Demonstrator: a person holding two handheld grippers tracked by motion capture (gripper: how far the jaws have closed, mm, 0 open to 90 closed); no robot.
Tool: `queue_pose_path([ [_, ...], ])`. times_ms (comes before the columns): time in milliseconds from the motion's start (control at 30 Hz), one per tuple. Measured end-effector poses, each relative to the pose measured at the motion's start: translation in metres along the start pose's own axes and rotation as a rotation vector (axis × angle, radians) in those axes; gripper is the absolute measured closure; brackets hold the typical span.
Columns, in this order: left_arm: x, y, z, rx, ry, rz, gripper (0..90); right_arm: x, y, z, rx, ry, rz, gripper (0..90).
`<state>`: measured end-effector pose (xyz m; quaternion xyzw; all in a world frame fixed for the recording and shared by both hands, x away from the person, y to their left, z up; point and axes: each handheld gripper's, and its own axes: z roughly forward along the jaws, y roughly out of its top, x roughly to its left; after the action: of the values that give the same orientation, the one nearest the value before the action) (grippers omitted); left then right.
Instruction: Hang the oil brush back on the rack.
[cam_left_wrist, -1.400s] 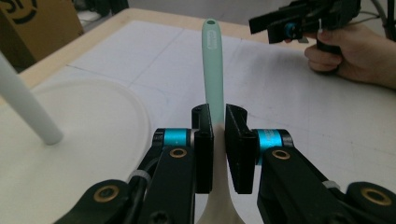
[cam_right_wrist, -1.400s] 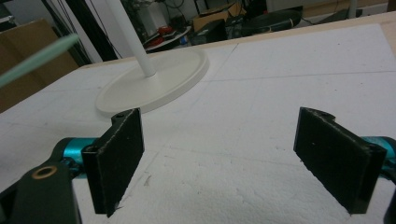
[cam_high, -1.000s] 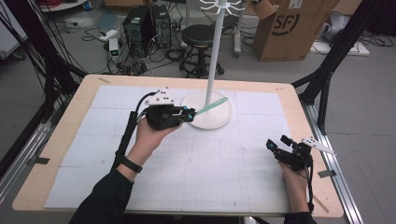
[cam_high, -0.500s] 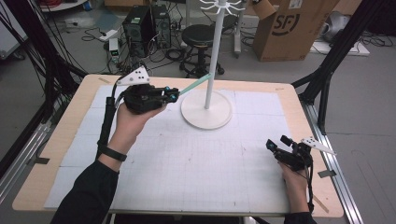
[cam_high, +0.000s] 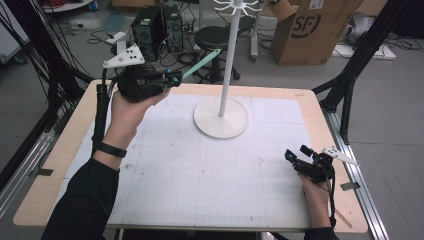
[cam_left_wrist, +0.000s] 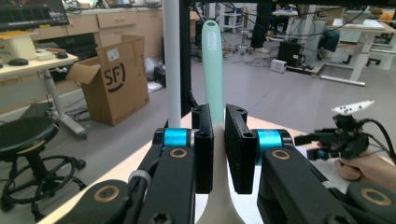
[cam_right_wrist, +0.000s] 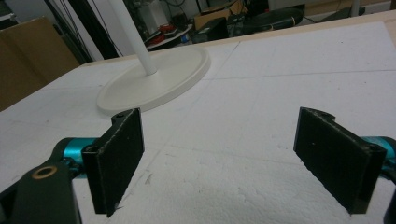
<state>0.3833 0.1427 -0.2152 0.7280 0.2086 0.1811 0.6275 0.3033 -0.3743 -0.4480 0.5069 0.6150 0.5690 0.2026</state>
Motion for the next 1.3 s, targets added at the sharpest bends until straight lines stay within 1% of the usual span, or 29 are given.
queue_pose_path([
  [300, -0.001, 0.027, 0.004, -0.036, -0.006, 0.005, 82.2, 0.000, 0.000, 0.000, 0.001, 0.002, 0.002, 15.3],
  [500, -0.003, 0.041, 0.008, -0.032, -0.002, 0.015, 82.2, 0.000, 0.000, 0.000, 0.001, 0.004, 0.005, 15.3],
  [833, -0.001, 0.062, 0.007, -0.029, -0.001, 0.011, 82.2, 0.000, 0.000, 0.000, 0.004, 0.007, 0.006, 15.3],
  [1000, -0.001, 0.069, 0.011, -0.026, -0.003, 0.007, 82.2, 0.000, 0.000, 0.000, 0.004, 0.007, 0.004, 15.3],
  [1100, -0.002, 0.071, 0.015, -0.018, 0.001, 0.016, 82.2, 0.001, 0.000, 0.000, 0.005, 0.007, 0.006, 15.3],
  [1133, -0.003, 0.072, 0.016, -0.019, 0.001, 0.020, 82.2, 0.000, 0.000, 0.000, 0.001, 0.009, 0.001, 15.3],
  [1300, -0.003, 0.071, 0.020, -0.020, 0.009, 0.024, 82.2, 0.001, 0.000, 0.000, 0.005, 0.011, 0.010, 15.3],
])
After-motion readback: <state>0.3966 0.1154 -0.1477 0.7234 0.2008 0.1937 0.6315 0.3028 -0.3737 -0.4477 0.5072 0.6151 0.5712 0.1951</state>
